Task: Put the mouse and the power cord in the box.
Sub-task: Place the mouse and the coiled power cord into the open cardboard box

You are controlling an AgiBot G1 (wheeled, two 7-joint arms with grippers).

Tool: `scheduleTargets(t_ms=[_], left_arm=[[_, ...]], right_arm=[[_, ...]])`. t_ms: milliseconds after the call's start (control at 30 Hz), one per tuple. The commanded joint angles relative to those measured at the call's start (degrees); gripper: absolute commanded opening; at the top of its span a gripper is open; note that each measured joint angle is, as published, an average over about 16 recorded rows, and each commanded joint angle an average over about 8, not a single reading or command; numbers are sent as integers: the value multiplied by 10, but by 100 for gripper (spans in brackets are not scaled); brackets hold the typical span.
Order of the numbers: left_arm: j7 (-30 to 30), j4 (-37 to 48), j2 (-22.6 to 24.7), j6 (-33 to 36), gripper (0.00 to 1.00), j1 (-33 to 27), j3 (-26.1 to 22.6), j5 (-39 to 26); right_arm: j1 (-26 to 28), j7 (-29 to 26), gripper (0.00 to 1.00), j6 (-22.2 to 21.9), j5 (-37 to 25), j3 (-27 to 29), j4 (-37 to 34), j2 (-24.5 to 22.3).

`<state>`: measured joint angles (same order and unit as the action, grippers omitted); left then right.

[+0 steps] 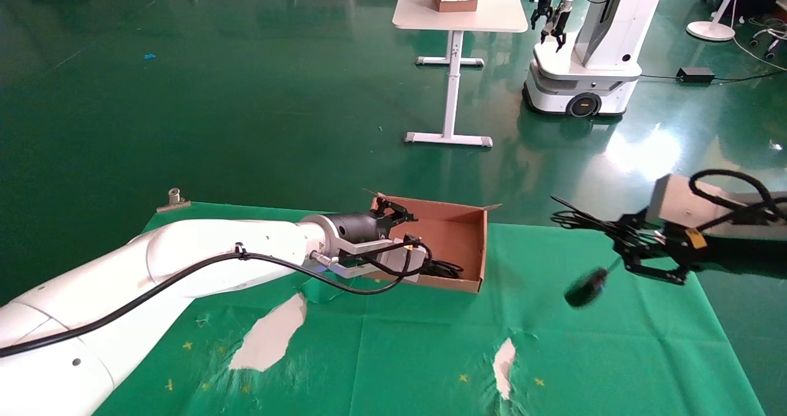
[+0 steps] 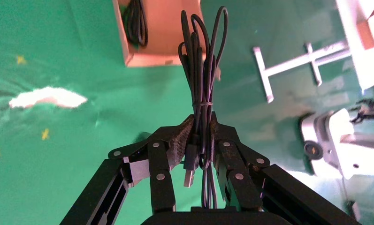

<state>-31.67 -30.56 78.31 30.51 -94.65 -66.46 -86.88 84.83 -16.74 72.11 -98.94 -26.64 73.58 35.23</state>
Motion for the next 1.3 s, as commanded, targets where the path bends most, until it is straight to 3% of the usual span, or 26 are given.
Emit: scheduleTargets(t_ms=[33,300,533,733,900,1067,1100,1300], left_arm=[[0,1,0,-6,100,-3,-12,11],[7,109,-31,-18,100,-52,0,46],[11,148,-68,4,100,-75,7,56],[20,145,-72,8,100,-77,4,52],[27,140,-74,7,100,-76,2,49],[33,135,-76,6,100,-75,0,46],[33,135,-76,6,100,-75,-1,46],[38,133,-78,6,100,-76,-2,44]], right_arm=[[5,-2,0,3,3,0,5,4],[40,22,0,-5,-12,-12,-8,57],[66,60,0,-49,-50,-42,-67,158],[93,115,0,-106,-84,-73,-186,274],[110,179,0,-186,-126,-101,-317,370],[105,238,0,-264,-143,-126,-413,422],[104,246,6,-273,-143,-130,-424,425],[95,264,81,-311,-137,-153,-464,441]])
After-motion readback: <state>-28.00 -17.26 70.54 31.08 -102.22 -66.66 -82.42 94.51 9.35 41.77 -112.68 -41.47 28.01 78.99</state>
